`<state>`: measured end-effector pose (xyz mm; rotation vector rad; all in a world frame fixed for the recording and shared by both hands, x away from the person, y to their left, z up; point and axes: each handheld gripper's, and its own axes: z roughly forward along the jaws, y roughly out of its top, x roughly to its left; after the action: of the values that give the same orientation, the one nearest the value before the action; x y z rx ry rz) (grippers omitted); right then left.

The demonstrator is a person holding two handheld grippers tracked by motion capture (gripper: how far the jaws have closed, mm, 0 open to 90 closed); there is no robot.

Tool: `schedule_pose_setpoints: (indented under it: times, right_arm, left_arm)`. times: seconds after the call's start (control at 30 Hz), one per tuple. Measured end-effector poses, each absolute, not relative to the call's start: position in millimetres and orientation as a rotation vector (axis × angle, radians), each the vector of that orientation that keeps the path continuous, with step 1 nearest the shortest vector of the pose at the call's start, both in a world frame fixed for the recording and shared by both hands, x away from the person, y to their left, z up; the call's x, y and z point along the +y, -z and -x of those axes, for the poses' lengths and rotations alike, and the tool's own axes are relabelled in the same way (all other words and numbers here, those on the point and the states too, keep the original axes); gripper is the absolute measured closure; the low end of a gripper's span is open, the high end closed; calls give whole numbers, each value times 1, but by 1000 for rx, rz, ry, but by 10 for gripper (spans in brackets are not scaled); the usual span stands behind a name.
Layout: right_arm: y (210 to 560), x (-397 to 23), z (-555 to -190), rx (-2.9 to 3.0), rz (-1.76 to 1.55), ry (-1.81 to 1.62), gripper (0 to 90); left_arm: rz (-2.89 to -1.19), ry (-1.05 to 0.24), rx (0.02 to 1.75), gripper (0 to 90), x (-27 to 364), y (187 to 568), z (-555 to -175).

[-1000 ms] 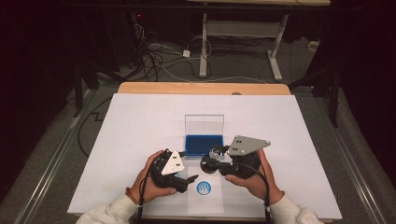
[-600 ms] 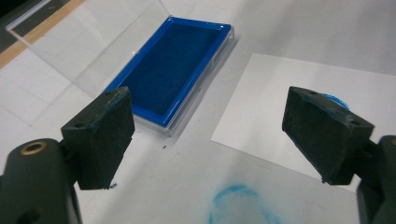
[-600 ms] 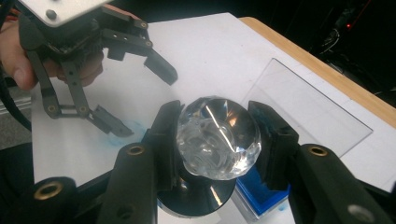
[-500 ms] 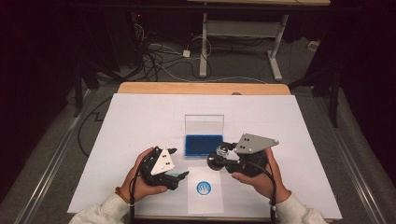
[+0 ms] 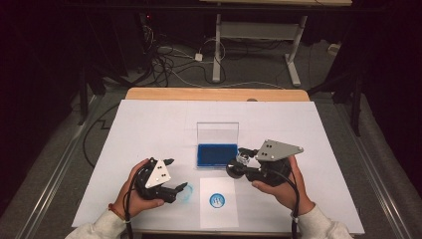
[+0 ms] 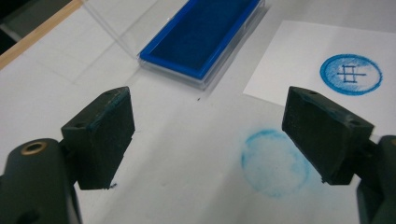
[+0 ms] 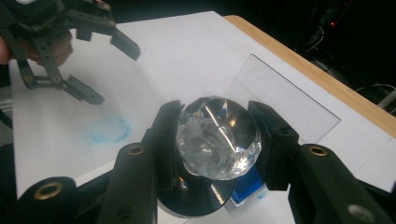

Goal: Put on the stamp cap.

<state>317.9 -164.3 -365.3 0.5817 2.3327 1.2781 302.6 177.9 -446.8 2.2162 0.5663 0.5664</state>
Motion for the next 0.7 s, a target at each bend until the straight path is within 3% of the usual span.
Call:
schedule_pose_setpoints:
  times: [0.3, 0.7]
  right_arm:
    - [365, -172, -323, 2315, -610, -1260, 573]
    - [366, -178, -329, 2300, -646, -1206, 573]
  left_arm:
    - [-2192, -631, 623, 166, 202, 454, -295]
    - [-2199, -572, 697, 166, 220, 467, -290]
